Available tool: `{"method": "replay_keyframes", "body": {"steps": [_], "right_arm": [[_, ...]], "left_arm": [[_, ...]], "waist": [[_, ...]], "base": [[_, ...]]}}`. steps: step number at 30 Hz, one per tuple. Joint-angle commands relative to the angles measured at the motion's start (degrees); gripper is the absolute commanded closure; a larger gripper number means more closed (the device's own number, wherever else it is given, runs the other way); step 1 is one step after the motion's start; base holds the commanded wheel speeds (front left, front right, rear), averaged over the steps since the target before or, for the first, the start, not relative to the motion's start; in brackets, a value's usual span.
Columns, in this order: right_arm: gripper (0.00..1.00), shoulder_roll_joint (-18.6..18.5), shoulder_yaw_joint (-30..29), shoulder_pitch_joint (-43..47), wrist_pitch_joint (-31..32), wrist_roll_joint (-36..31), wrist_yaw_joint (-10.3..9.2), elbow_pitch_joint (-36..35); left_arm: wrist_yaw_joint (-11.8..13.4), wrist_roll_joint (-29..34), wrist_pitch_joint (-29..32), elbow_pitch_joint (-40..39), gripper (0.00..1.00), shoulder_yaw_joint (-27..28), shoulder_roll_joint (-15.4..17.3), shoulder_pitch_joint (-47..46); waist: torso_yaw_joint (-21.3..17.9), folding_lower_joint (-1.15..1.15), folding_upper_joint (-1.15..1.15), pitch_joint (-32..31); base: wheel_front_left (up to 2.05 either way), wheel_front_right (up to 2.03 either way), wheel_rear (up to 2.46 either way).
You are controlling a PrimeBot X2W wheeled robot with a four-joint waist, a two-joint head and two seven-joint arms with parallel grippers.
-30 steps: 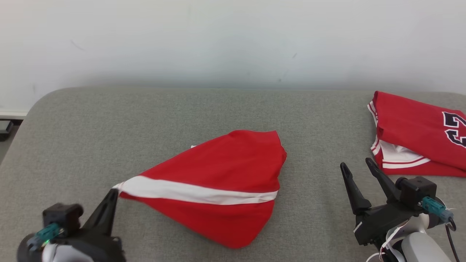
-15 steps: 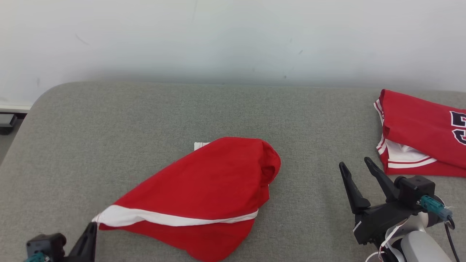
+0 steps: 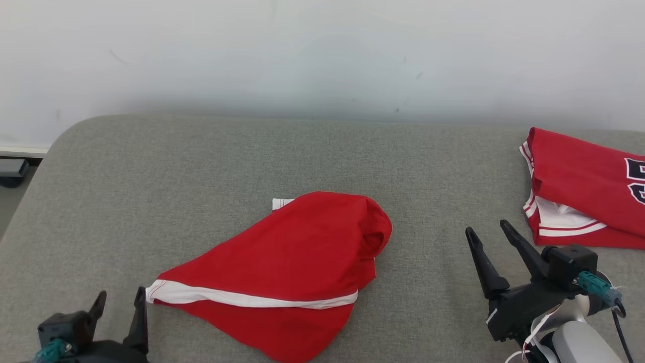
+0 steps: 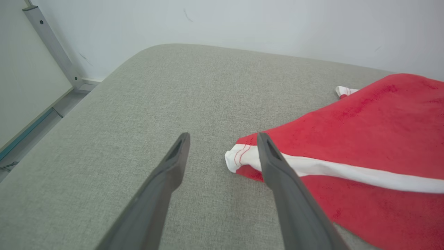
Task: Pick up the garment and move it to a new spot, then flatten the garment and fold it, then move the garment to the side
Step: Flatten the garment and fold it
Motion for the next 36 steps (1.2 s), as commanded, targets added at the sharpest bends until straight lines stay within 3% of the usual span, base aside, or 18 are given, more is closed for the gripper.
{"method": "replay_keyframes", "body": {"steps": [1,14,19,36], "right_arm": [[0.0,-0.3,0.1,0.2,0.0,0.4,-0.03,0.1],[0.0,0.0,4.8,-0.4,1.3,2.4,-0.03,1.9],[0.0,0.3,7.5,-1.1,2.4,3.0,-0.03,3.5],[0.0,1.0,15.4,-11.1,2.8,5.8,-0.03,14.5]], "left_arm": [[0.0,1.6,-0.3,-0.6,0.0,0.8,-0.2,-0.2],[-1.0,18.0,-0.4,-12.4,0.0,15.9,-8.7,6.3],[-1.2,23.2,-0.4,-15.2,0.0,20.7,-10.5,8.6],[-6.9,30.2,-0.4,-16.2,0.0,27.7,-16.6,9.8]], "waist": [[0.3,0.0,0.0,-0.2],[2.3,0.0,0.0,-1.4],[2.8,0.0,0.0,-1.4],[6.7,0.0,0.0,-0.2]], "base": [[0.0,0.0,0.0],[0.0,0.0,0.0],[0.0,0.0,0.0],[0.0,0.0,0.0]]}}
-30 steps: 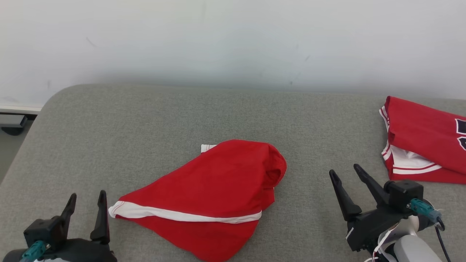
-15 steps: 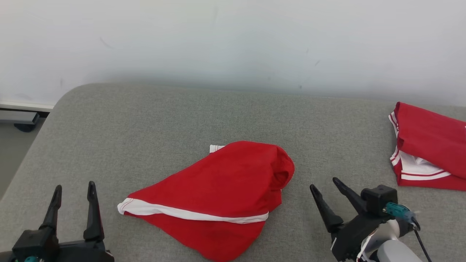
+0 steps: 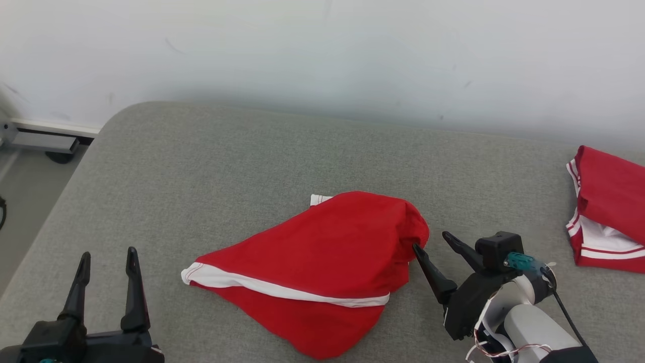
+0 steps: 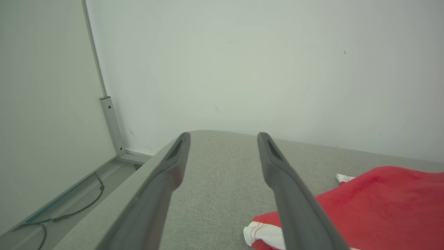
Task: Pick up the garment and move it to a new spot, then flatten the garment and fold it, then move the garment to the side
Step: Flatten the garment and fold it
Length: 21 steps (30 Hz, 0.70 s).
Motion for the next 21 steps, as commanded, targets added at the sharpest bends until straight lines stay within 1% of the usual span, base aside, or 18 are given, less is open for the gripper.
{"method": "replay_keyframes", "body": {"steps": [1,12,13,14,18,21], "right_arm": [[0.0,0.0,0.5,-1.3,0.1,0.6,-0.03,1.4],[0.0,2.0,3.2,-6.7,-0.8,2.0,-0.04,13.4],[0.24,2.1,3.5,-7.1,-1.1,2.2,-0.04,14.3],[1.0,2.1,3.6,-7.8,-1.8,2.4,-0.04,15.1],[1.0,2.0,4.3,-9.4,-4.6,3.0,-0.04,17.7],[1.0,1.1,4.6,-10.6,-6.6,3.5,-0.04,18.0]], "left_arm": [[-0.3,1.0,-0.4,0.2,0.0,0.6,-0.3,0.0],[-3.3,3.7,-0.4,0.3,0.0,3.1,-2.9,-0.3],[-3.4,3.8,-0.4,0.3,0.0,3.2,-3.1,-0.5],[-3.6,4.1,-0.4,0.4,0.0,3.4,-3.3,-0.6],[-4.4,4.5,-0.4,0.6,0.0,4.3,-3.9,-0.8],[-4.8,5.0,-0.4,0.8,0.0,5.0,-4.4,-0.8]], "waist": [[0.6,0.0,0.0,0.3],[2.3,0.0,0.0,1.1],[2.5,0.0,0.0,1.2],[2.6,0.0,0.0,1.3],[2.8,0.0,0.0,1.6],[2.5,0.0,0.0,1.5]], "base": [[0.0,0.0,0.0],[0.0,0.0,0.0],[0.0,0.0,0.0],[0.0,0.0,0.0],[0.0,0.0,0.0],[0.0,0.0,0.0]]}}
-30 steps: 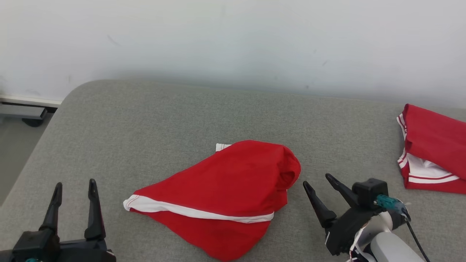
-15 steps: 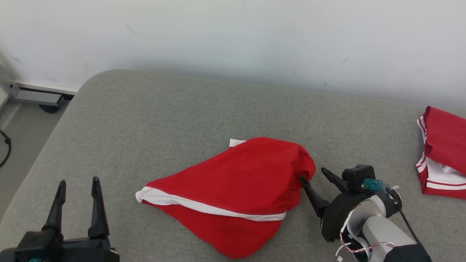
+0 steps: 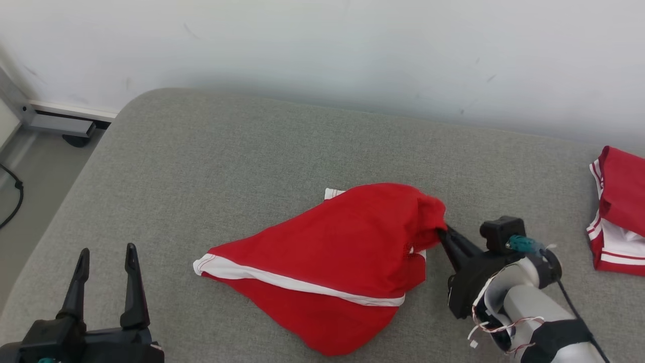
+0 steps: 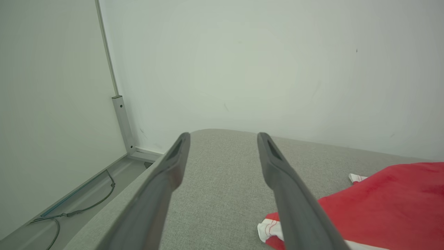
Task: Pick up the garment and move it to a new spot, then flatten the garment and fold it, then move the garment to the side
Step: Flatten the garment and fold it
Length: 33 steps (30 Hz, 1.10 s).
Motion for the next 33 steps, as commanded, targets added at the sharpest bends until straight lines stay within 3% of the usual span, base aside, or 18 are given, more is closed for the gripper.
{"method": "replay_keyframes", "body": {"steps": [1,9,14,24,29,33], "right_arm": [[1.0,-1.2,0.1,-1.2,-1.1,0.6,-0.04,-0.2],[1.0,-5.0,0.7,-2.1,-2.8,2.7,-0.04,-6.9],[1.0,-9.6,1.1,-1.1,-2.8,3.3,-0.04,-15.6],[1.0,-18.4,-3.0,6.5,9.7,6.2,-0.04,-37.3],[1.0,-18.6,-4.2,11.4,18.9,7.9,-0.04,-43.7],[1.0,-16.9,-4.2,11.3,21.2,7.9,-0.04,-41.9]], "left_arm": [[-0.3,0.4,-0.4,0.1,0.0,0.6,-0.2,-0.3],[-1.4,1.6,-0.4,0.1,0.0,1.4,-1.2,0.9],[-2.0,2.2,-0.4,0.3,0.0,1.9,-1.5,1.8],[-3.2,3.1,-0.4,0.5,0.0,2.8,-2.1,2.9],[-3.8,3.2,-0.4,1.1,0.0,2.8,-2.4,2.3],[-4.4,3.5,-0.4,1.8,0.0,2.4,-2.8,1.1]], "waist": [[-0.3,0.0,0.0,-0.1],[-1.9,0.0,0.0,-1.1],[-2.9,0.0,0.0,-1.9],[-3.9,0.0,0.0,-2.6],[-4.1,0.0,0.0,-2.3],[-3.6,0.0,0.0,-2.0]], "base": [[0.0,0.0,0.0],[0.0,0.0,0.0],[0.0,0.0,0.0],[0.0,0.0,0.0],[0.0,0.0,0.0],[0.0,0.0,0.0]]}}
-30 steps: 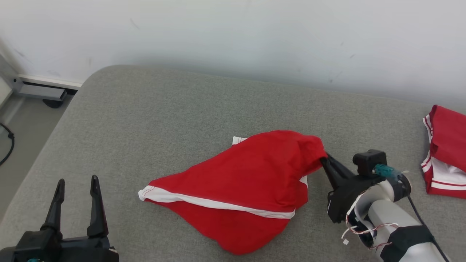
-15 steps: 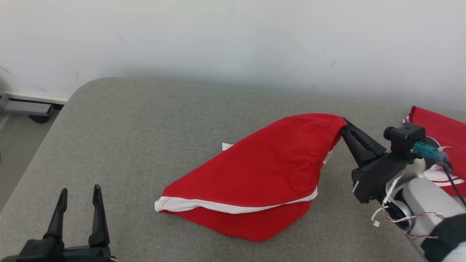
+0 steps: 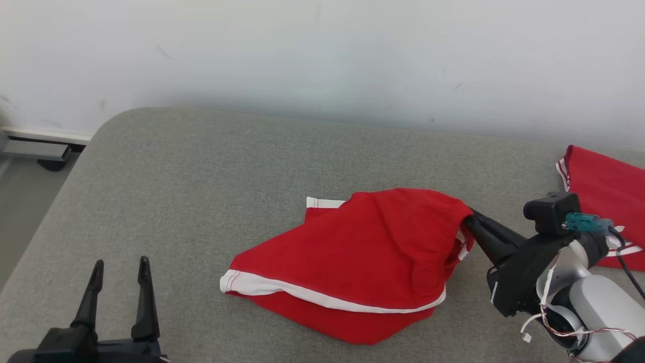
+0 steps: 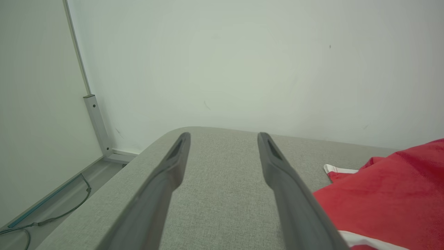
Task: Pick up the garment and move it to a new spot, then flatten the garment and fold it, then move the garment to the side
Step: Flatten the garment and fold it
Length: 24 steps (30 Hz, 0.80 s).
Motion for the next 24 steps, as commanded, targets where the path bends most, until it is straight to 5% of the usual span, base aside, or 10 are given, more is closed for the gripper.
{"method": "replay_keyframes", "body": {"steps": [1,3,18,24], "right_arm": [[1.0,0.9,-0.2,-0.9,-0.3,0.7,-0.04,1.0],[1.0,-0.5,0.7,-3.0,-0.7,-3.2,-0.06,4.0],[1.0,7.0,7.9,-23.4,-14.7,-5.5,-0.04,39.9],[1.0,9.3,9.1,-27.2,-19.5,-6.7,-0.04,49.2]], "left_arm": [[-0.4,0.1,-0.4,0.3,0.0,-0.1,0.0,-0.6],[-0.6,0.4,-0.4,0.9,0.0,-0.4,-0.2,-1.2],[-1.9,1.3,-0.4,1.9,0.0,-1.3,-1.3,-4.0],[-2.4,1.5,-0.4,1.9,0.0,-2.3,-1.8,-4.7]], "waist": [[0.3,0.01,0.0,0.3],[0.8,0.01,0.0,0.5],[4.3,0.01,0.0,4.0],[5.8,0.01,0.0,4.8]], "base": [[0.0,0.0,0.0],[0.0,0.0,0.0],[0.0,0.0,0.0],[0.0,0.0,0.0]]}}
